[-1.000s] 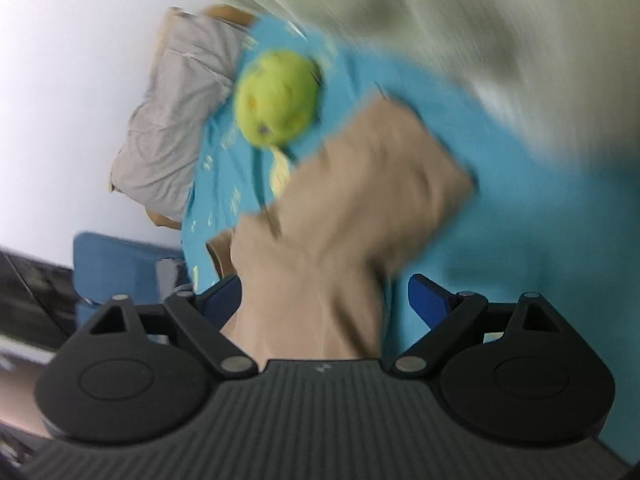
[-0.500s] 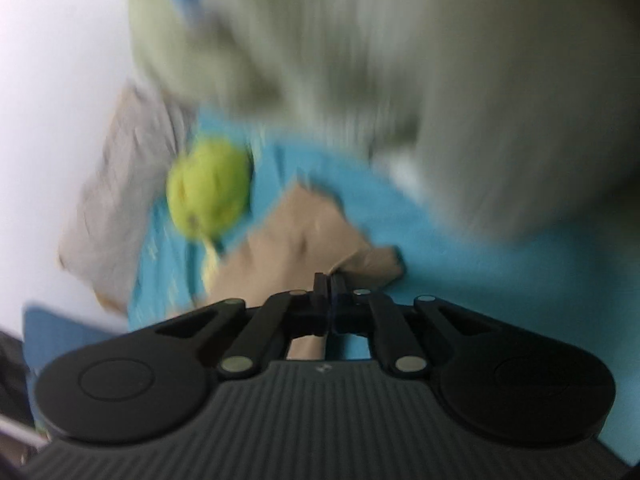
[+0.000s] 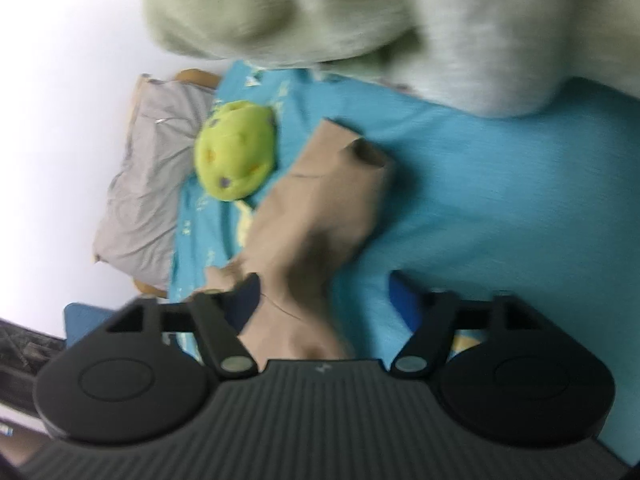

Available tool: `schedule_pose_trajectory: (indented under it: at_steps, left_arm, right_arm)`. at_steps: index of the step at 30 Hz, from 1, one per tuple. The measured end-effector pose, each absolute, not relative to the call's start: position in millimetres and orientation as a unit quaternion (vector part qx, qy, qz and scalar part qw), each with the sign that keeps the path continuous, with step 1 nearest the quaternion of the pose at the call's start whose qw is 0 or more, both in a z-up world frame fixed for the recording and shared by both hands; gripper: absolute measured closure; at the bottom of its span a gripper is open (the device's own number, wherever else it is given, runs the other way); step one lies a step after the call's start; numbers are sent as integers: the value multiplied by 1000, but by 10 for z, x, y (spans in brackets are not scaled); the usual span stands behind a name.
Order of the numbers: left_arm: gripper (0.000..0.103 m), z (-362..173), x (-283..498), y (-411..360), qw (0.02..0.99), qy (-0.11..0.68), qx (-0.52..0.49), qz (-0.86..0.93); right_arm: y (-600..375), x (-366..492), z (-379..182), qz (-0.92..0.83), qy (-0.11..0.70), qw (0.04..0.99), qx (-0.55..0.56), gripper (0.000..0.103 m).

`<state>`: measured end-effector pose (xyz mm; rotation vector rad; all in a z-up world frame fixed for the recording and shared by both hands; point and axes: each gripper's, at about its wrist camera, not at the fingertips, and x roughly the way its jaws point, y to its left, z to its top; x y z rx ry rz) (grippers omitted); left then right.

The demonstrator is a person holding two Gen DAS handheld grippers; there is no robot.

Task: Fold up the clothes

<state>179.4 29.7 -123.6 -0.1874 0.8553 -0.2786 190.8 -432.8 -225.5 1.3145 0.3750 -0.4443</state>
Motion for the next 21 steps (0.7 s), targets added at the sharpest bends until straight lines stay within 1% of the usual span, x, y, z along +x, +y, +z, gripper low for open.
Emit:
schedule_pose_trajectory:
  at_steps: [5,7,8,10,17,21]
  left_arm:
    - [0,-1261,1828,306,892,420,-104,-131]
    - [0,-1268,1843,303,891,421,-107,-132]
    - [0,-1270,1848,303,890,422,-109,-132]
    - [0,-1276,1857,306,889,424,-113,-132]
    - [0,-1303,1880,303,895,419,-101,-118]
    - [0,-1324,1944,326,894,421,-108,-107]
  right_arm:
    - [-4470,1846,-2378,-208,123,739,629,29]
    - [-4439,1898,-2342,-205,121,743,626,21]
    - [-4425,1938,-2323,-197,124,750,619,18]
    - [-4416,2045,-2307,-191,135,766,599,18]
    - [-4437,2370,-2306,-227,131,825,502,20]
    - [-4559,2525,-2337,-240,134,825,493,21]
